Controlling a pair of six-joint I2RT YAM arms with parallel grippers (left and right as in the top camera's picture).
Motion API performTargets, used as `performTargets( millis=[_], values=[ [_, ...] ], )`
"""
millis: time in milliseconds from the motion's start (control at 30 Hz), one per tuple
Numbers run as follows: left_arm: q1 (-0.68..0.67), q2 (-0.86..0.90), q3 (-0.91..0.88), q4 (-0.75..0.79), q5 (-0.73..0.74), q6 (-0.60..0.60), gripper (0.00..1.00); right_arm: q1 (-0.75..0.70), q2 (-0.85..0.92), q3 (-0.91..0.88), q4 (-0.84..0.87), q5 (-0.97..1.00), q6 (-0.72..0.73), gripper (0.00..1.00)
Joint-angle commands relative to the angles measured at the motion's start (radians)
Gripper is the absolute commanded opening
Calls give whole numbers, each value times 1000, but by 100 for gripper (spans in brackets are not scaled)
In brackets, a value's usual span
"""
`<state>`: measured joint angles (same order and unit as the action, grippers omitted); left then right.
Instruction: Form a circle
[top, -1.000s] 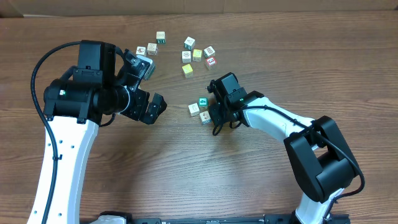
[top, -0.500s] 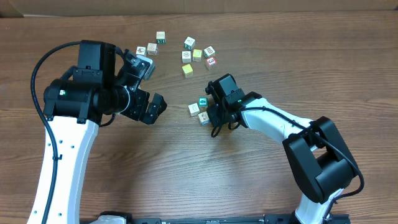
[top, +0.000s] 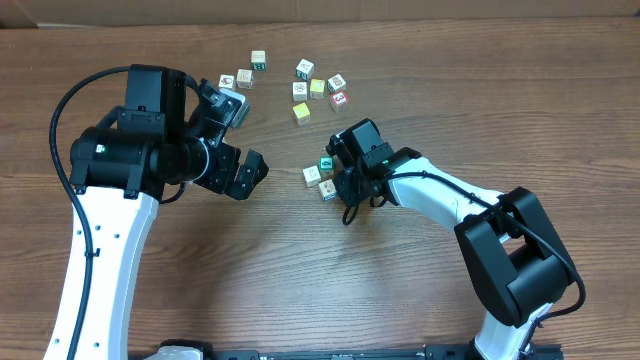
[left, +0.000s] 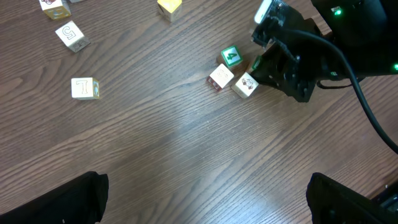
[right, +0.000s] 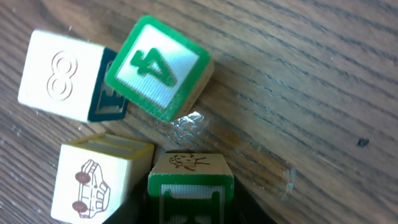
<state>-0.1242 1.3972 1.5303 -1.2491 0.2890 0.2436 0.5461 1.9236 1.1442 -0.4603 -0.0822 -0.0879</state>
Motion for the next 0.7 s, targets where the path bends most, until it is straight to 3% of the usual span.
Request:
performTargets(
  millis=[0,300,667],
  values=[
    [0,5,-3,0,15,23,100,9,9,3,-3,-27,-140,4],
    [0,5,-3,0,15,23,100,9,9,3,8,-51,-387,4],
    [0,5,-3,0,15,23,100,6,9,3,80,-53,-430,4]
  ],
)
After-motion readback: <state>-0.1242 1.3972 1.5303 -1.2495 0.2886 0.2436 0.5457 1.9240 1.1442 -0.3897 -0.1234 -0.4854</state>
